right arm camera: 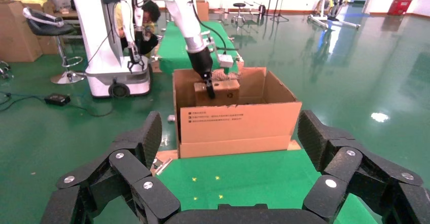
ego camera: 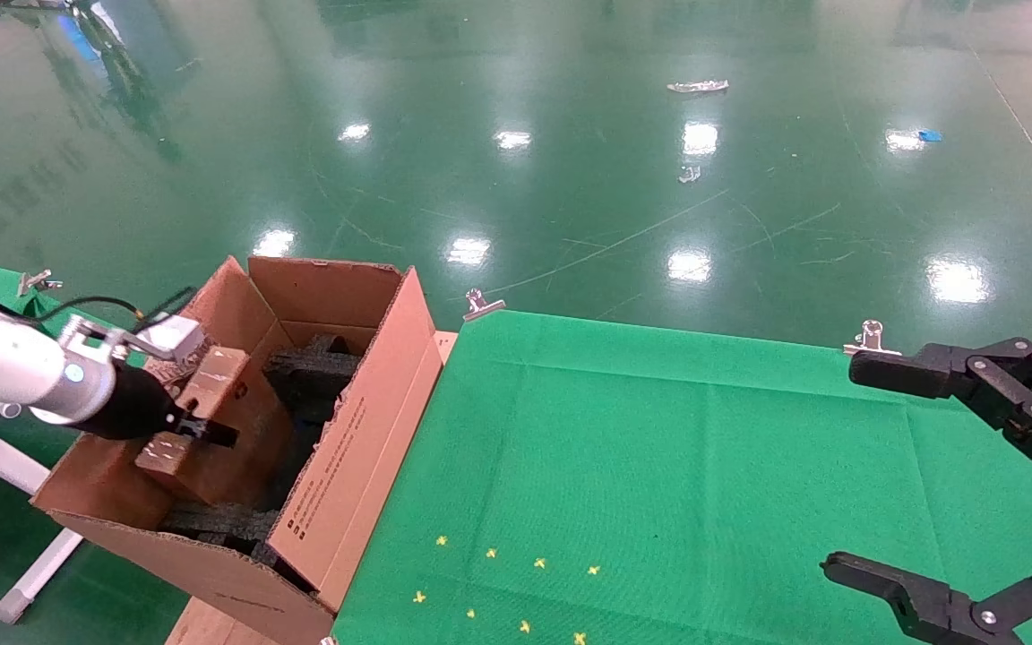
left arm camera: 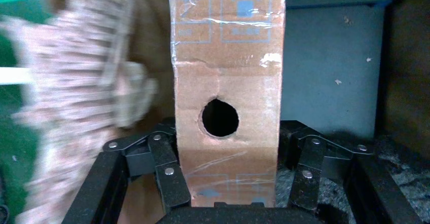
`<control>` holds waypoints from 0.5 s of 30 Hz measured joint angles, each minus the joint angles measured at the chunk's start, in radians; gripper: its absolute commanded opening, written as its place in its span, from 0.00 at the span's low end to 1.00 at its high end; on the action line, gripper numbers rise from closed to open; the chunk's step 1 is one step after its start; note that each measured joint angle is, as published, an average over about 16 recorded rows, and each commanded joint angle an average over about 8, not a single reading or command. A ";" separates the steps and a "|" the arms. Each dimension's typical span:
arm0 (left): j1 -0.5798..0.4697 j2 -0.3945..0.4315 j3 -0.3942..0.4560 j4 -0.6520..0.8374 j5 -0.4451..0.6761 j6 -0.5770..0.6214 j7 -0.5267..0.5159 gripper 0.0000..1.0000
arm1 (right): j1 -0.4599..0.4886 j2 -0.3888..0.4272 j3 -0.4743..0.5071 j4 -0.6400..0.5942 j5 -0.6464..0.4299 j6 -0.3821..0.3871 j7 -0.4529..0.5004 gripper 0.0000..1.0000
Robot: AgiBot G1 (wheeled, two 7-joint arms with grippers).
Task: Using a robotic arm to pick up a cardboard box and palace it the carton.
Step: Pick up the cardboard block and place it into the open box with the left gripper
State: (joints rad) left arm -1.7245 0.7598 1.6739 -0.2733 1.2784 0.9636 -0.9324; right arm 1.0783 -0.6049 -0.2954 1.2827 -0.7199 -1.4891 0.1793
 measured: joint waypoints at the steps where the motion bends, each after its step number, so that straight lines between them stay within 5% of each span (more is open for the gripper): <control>1: 0.011 0.010 -0.002 0.015 -0.005 -0.003 0.007 0.00 | 0.000 0.000 0.000 0.000 0.000 0.000 0.000 1.00; 5: 0.046 0.044 -0.014 0.069 -0.027 -0.011 0.040 0.06 | 0.000 0.000 0.000 0.000 0.000 0.000 0.000 1.00; 12: 0.065 0.076 -0.035 0.141 -0.060 -0.007 0.103 0.93 | 0.000 0.000 -0.001 0.000 0.000 0.000 0.000 1.00; 15: 0.059 0.081 -0.043 0.162 -0.072 -0.001 0.129 1.00 | 0.000 0.000 -0.001 0.000 0.001 0.000 0.000 1.00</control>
State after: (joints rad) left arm -1.6652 0.8412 1.6304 -0.1116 1.2068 0.9626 -0.8038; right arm 1.0785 -0.6045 -0.2962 1.2827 -0.7193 -1.4887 0.1789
